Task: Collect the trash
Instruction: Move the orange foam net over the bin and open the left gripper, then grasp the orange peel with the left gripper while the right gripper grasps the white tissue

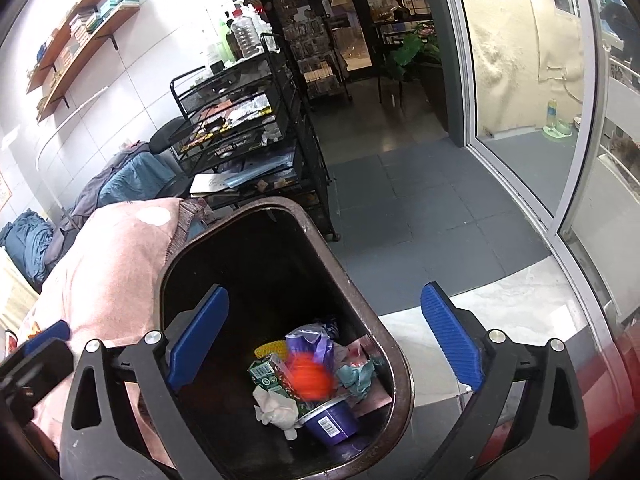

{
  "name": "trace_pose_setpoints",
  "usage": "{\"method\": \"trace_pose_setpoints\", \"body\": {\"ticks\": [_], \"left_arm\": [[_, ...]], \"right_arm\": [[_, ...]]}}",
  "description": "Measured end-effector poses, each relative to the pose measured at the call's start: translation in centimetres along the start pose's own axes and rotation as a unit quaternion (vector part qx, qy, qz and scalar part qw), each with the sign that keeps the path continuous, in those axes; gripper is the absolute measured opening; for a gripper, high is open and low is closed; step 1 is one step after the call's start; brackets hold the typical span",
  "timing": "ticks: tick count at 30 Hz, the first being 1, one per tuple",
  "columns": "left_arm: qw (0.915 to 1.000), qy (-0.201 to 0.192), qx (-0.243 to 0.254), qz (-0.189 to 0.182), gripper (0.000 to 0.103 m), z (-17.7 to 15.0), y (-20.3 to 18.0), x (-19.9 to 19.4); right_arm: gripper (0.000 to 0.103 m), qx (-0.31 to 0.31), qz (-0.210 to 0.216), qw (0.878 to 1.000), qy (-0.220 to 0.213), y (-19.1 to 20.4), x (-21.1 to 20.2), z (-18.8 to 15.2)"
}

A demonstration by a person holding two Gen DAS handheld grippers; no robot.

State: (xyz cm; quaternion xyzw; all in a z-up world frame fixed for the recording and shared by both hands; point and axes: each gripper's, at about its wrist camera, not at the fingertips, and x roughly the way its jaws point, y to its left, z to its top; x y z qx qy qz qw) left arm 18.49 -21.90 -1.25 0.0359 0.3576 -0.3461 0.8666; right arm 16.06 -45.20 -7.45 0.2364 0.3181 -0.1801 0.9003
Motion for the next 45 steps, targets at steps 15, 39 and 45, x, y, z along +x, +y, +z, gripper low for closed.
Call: {"method": "trace_pose_setpoints", "body": {"ticks": [15,39,45], "left_arm": [[0.9979,-0.060,0.003,0.024,0.098,-0.7,2.1,-5.4],[0.9608,-0.073,-0.154,0.219,0.098,-6.1,20.2,-15.1],[0.9413,-0.041,-0.205,0.265,0.097,-8.5,25.7,-16.5]], "right_arm": [[0.096,-0.014,0.024,1.000,0.007,2.1,0.4,-1.1],[0.096,-0.232,0.260,0.936,0.047,24.1,-3.0,-4.7],[0.096,-0.289,0.293,0.906,0.096,30.2,-2.1,-6.7]]}}
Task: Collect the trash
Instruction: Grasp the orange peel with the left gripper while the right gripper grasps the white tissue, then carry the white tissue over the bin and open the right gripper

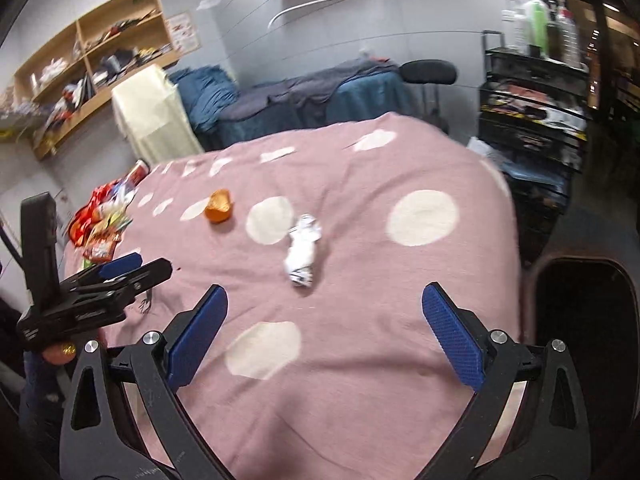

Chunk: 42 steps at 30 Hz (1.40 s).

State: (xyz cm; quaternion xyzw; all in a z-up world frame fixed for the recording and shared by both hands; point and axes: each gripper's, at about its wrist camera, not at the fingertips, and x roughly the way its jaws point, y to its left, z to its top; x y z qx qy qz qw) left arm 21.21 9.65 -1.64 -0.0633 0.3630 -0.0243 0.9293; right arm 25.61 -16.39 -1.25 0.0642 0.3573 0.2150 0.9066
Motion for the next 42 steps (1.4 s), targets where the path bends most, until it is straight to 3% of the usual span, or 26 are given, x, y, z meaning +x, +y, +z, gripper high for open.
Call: {"method": "trace_pose_setpoints", "body": {"ticks": [6,10,14,16,19,20,25,27,33,35,42], "left_arm": [[0.9997,0.020,-0.013,0.011,0.096,0.5,2.5,1.4],[0.9994,0.033,-0.008,0.003,0.096,1.7,2.9,3.1],[0.9990,0.044,-0.008,-0.004,0.096,3.1,2.7,5.0],[0.9988,0.047,-0.008,0.001,0.096,3.9,2.7,6.0],[0.9986,0.051,-0.008,0.010,0.096,4.8,2.8,7.4],[0.9985,0.052,-0.010,0.014,0.096,5.2,2.9,7.9],[0.9979,0.057,-0.023,0.018,0.094,6.4,3.2,9.7],[0.9980,0.056,-0.025,0.014,0.090,6.9,3.2,10.2],[0.9980,0.056,-0.030,0.007,0.055,7.6,3.0,11.1],[0.9983,0.048,-0.031,0.013,0.024,7.6,3.0,10.7],[0.9992,0.025,-0.032,0.002,0.014,6.6,2.6,8.4]], "right_arm": [[0.096,-0.041,0.005,0.997,0.072,4.1,5.3,1.4],[0.085,-0.068,-0.014,0.990,0.122,5.4,9.1,2.6],[0.074,-0.050,-0.030,0.986,0.157,4.8,12.2,3.3],[0.067,-0.045,-0.039,0.983,0.173,4.5,13.7,3.4],[0.036,-0.041,-0.037,0.979,0.194,4.3,15.0,2.8],[0.029,-0.038,-0.039,0.979,0.195,4.1,15.2,2.6],[0.026,-0.038,-0.051,0.987,0.147,3.9,14.0,2.5],[0.026,-0.047,-0.065,0.990,0.114,4.2,13.0,2.4],[0.025,-0.057,-0.086,0.993,0.062,4.3,11.2,2.8],[0.025,-0.054,-0.089,0.993,0.048,4.2,10.6,3.0],[0.025,-0.028,-0.082,0.996,0.024,3.6,9.8,3.6]]}}
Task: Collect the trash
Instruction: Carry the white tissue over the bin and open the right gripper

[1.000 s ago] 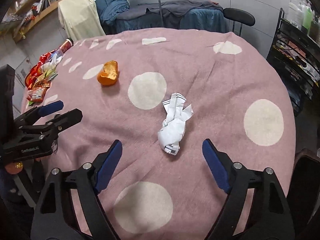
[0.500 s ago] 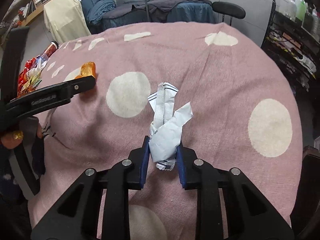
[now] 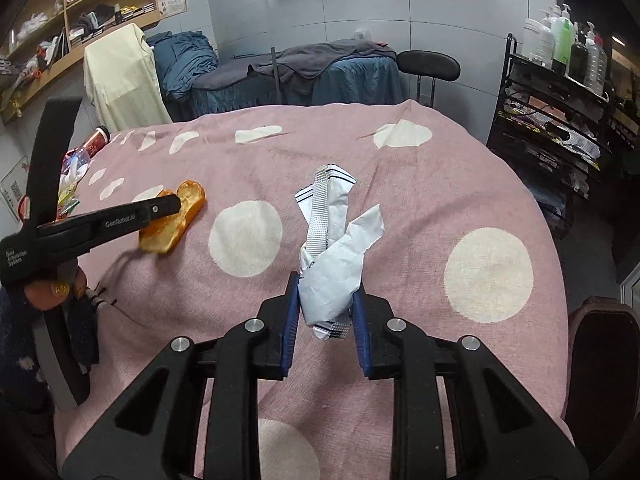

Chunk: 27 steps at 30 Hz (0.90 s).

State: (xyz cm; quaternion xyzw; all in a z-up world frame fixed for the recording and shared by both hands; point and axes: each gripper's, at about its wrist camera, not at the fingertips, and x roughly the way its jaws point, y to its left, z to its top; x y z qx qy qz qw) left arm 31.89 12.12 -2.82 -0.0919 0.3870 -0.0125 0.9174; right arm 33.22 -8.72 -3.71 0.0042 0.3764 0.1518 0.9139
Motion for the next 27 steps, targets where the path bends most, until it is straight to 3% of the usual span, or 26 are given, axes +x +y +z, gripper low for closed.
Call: {"method": "trace_pose_setpoints", "body": {"ticks": [5,13,18,27], "left_arm": [[0.9990,-0.038,0.022,-0.001,0.013,-1.8,-1.3,-3.5],[0.9955,-0.082,0.028,-0.038,0.013,-4.8,-3.5,-9.1],[0.9926,-0.101,0.038,-0.054,0.013,-6.3,-5.0,-11.7],[0.9868,-0.120,0.061,-0.090,0.013,-8.3,-8.5,-13.8]], "right_arm": [[0.025,0.016,0.006,1.000,-0.017,-0.6,-0.7,-0.1],[0.025,0.035,0.025,0.997,-0.057,-1.3,-2.6,0.1],[0.025,0.012,0.019,0.996,-0.091,-0.8,-5.4,-0.1],[0.025,0.015,0.025,0.993,-0.112,-3.3,-11.5,-3.3]]}}
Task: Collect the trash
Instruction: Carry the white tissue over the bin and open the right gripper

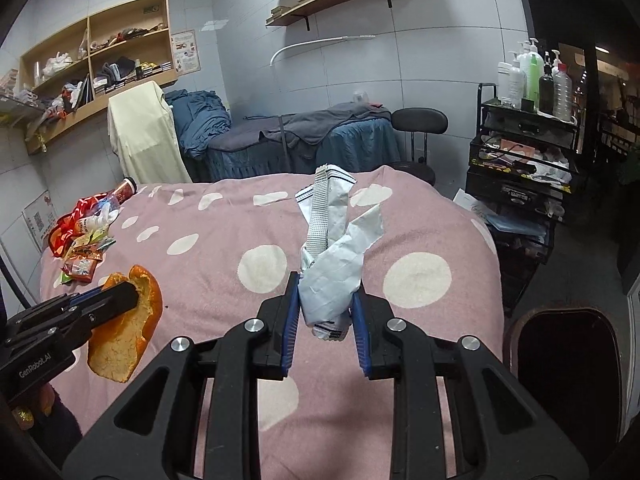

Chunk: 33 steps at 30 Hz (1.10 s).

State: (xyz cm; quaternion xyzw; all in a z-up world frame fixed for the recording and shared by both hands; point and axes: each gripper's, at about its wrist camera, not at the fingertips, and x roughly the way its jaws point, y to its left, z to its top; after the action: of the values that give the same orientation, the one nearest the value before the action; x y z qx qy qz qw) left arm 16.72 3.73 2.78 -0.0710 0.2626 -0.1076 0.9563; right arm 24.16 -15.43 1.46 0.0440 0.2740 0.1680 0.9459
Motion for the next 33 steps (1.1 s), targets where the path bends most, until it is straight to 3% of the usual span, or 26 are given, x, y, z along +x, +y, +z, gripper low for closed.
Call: {"method": "trace_pose_setpoints", "body": {"ticks": [7,19,33], "left_arm": [[0.9992,0.000,0.010,-0.040,0.013,-0.4,-3.2,0.3],[0.9933,0.023,0.037,-0.107,0.013,-1.6,-9.1,2.2],[0.9852,0.050,0.069,-0.149,0.013,-2.5,-13.7,4.2]], "right_arm": [[0.025,0.028,-0.023,0.999,-0.005,-3.6,-4.1,-2.2],[0.025,0.108,-0.114,0.987,0.021,-12.5,-7.7,-7.0],[0.027,0.168,-0.185,0.964,0.094,-19.9,-5.3,-11.2]]}}
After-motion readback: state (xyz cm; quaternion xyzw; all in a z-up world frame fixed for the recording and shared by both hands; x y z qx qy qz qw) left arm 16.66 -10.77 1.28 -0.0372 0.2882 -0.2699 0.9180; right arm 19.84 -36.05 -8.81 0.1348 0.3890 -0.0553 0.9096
